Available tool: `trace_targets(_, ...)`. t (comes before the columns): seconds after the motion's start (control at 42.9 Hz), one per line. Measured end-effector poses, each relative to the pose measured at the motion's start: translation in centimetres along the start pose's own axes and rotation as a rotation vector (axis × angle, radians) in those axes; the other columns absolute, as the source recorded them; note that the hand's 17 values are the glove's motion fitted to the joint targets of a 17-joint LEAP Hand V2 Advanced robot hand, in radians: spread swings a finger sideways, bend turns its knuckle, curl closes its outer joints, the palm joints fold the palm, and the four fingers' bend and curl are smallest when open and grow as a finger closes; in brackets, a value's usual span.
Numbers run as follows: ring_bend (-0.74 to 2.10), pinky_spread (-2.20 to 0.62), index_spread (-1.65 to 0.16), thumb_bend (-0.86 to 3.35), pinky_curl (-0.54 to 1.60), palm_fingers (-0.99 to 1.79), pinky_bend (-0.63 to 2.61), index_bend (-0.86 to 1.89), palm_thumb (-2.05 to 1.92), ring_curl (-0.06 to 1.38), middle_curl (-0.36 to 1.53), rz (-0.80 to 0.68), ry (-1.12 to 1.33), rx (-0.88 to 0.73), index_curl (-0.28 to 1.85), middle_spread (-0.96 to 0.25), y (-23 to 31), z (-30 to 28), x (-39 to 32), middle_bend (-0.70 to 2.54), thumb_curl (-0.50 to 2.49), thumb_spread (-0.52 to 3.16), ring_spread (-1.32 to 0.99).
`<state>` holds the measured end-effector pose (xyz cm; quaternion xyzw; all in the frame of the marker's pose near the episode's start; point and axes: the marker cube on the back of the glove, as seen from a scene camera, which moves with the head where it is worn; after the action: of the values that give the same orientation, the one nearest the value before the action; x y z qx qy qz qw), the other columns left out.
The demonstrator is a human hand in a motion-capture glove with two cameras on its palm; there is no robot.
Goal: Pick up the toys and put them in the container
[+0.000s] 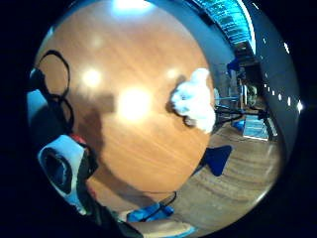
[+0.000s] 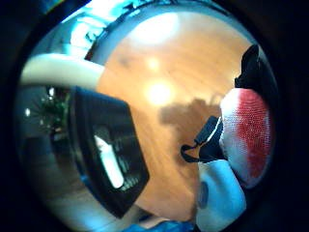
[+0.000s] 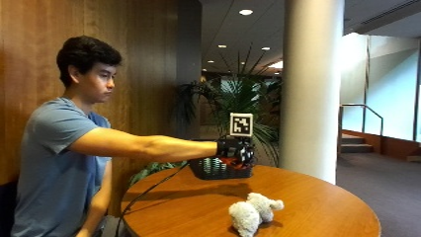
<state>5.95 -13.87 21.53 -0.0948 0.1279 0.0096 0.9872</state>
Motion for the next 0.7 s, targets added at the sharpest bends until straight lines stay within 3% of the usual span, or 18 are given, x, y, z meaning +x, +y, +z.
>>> trace_targets(0.14, 1.38, -0.43, -0.29, 0.11, 0.43, 1.09, 1.13, 0.53, 0.66, 0.56, 0.65, -0.037, 0.049, 0.094, 0.67, -0.34, 1.1, -7.4, 0.2, 0.99, 0.74, 0.56, -0.35)
trace_targets(0.28, 1.39, -0.43, -0.31, 0.10, 0.44, 1.07, 1.14, 0.48, 0.66, 0.56, 0.67, -0.006, -0.052, 0.181, 0.71, -0.35, 2.1, -13.6, -2.0, 0.97, 0.77, 0.60, -0.35)
trace_targets(0.42, 1.40, -0.43, -0.33, 0.09, 0.45, 1.07, 1.14, 0.44, 0.65, 0.56, 0.70, -0.095, -0.013, 0.237, 0.75, -0.37, 3.6, -17.7, -4.5, 0.96, 0.80, 0.63, -0.35)
trace_targets(0.537, 1.40, -0.43, -0.34, 0.08, 0.45, 1.07, 1.13, 0.40, 0.65, 0.56, 0.72, -0.071, -0.093, 0.276, 0.79, -0.38, 4.7, -21.2, -9.8, 0.94, 0.83, 0.65, -0.35)
trace_targets(0.7, 1.40, -0.43, -0.35, 0.07, 0.45, 1.07, 1.13, 0.36, 0.65, 0.56, 0.75, -0.199, -0.159, 0.332, 0.84, -0.39, 6.9, -22.4, -15.6, 0.92, 0.86, 0.68, -0.35)
